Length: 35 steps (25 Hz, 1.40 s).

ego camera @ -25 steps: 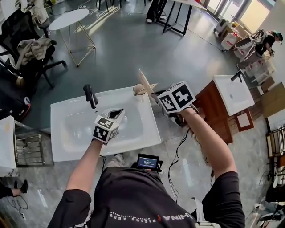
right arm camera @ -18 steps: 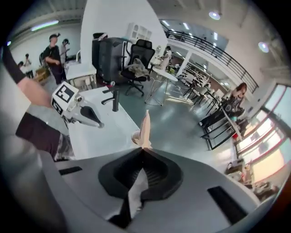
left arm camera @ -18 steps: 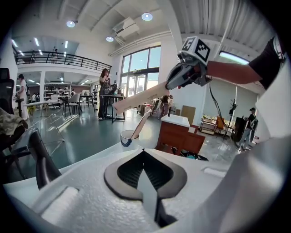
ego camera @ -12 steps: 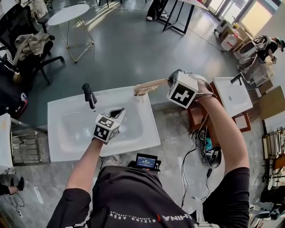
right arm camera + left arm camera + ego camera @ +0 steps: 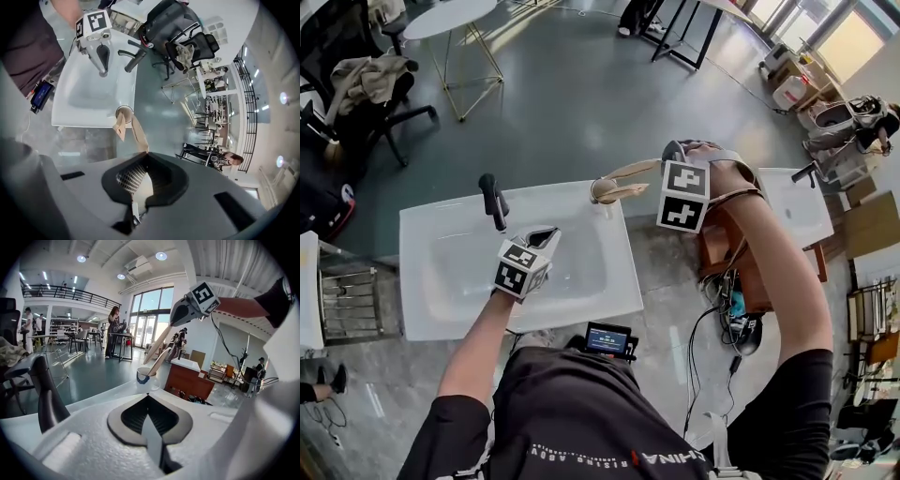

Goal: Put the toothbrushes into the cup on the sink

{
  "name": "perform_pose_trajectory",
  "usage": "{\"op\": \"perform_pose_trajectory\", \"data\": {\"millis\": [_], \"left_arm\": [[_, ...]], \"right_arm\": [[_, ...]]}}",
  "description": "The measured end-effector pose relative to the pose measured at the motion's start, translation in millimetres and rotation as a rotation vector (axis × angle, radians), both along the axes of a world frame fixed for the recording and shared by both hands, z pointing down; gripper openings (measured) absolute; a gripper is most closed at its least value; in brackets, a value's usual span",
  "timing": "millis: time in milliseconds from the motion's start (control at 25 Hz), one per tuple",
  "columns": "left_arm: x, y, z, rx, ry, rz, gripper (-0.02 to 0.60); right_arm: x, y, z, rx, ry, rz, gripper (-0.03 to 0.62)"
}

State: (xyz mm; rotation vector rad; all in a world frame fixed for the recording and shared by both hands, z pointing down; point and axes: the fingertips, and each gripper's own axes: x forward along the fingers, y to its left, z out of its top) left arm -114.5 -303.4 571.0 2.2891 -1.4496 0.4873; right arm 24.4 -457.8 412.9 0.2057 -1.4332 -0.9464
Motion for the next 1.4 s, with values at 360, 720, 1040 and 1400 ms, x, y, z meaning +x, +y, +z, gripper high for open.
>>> {"op": "perform_pose_trajectory", "data": {"millis": [360,720,1040,1400], "left_arm": [[-13,-3,11,-0.026,0.019,-0.005,0.009],[-29,-3,23,-0.044,0.047,-0.021,0.009],[-20,-9,23,-0.043,0.064,0.006,0.009],[-23,-10,31,-0.06,0.062,0.019,0.009]], "right_arm": [[-23,4,23,0.014,0.173,-0.13,0.011],[-30,9,13,0.008,0.224,-0.179,0.011],[-25,19,25,-0.026,0.303,-0.206,0.011],[-19,24,15,-0.047,0.31,-0.198,0.011]]}}
